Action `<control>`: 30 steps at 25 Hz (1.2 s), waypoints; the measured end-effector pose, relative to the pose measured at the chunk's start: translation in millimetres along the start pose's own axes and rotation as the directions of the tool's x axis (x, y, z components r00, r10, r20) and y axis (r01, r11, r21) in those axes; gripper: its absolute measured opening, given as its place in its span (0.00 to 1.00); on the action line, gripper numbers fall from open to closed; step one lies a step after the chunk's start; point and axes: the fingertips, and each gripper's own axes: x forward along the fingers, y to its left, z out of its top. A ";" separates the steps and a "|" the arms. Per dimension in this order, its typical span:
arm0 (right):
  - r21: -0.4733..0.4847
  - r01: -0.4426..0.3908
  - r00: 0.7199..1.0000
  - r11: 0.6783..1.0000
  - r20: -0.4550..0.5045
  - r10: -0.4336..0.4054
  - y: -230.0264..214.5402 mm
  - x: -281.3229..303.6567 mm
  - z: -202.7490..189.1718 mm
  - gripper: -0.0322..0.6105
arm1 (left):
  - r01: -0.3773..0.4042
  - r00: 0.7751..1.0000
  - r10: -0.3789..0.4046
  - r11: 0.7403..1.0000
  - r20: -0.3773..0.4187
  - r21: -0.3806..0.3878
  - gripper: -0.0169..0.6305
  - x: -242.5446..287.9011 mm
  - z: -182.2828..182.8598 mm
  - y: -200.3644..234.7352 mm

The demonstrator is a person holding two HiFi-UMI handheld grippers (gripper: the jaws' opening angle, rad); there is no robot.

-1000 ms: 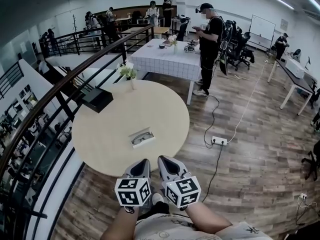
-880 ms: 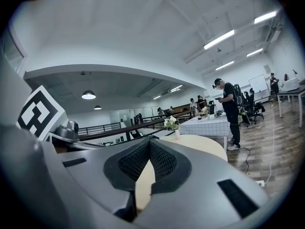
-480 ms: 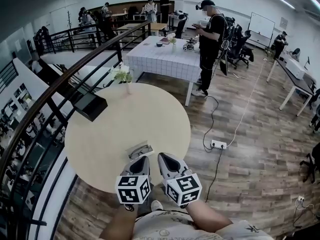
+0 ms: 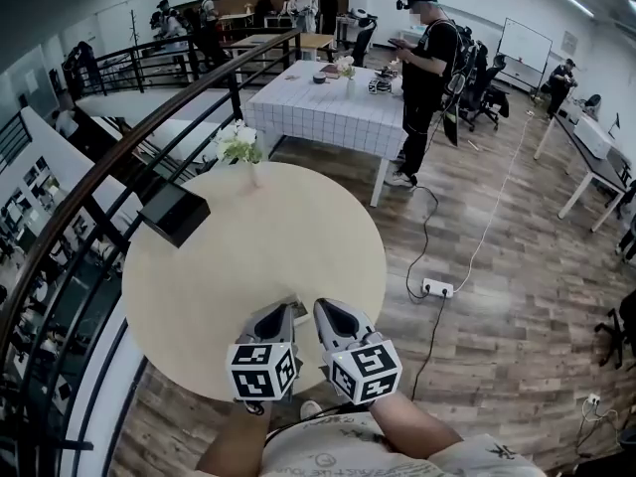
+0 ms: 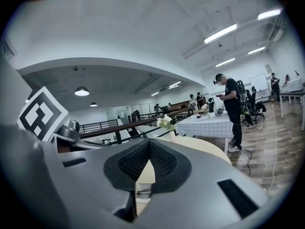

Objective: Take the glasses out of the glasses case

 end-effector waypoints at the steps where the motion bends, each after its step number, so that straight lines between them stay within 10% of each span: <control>1: 0.003 -0.004 1.000 1.000 -0.007 0.005 -0.7 4.7 -0.4 0.07 | -0.011 1.000 0.011 1.000 -0.006 -0.003 0.05 1.6 -0.7 5.0; 17: 0.003 -0.187 0.970 0.982 -0.157 0.185 -5.6 73.3 -34.7 0.07 | -0.175 0.975 0.167 0.984 -0.147 -0.040 0.05 21.3 -44.0 73.8; 30: 0.018 -0.184 0.953 0.983 -0.240 0.183 -47.4 95.4 -60.4 0.07 | -0.091 0.908 0.200 0.952 -0.369 0.291 0.05 71.3 -116.6 94.5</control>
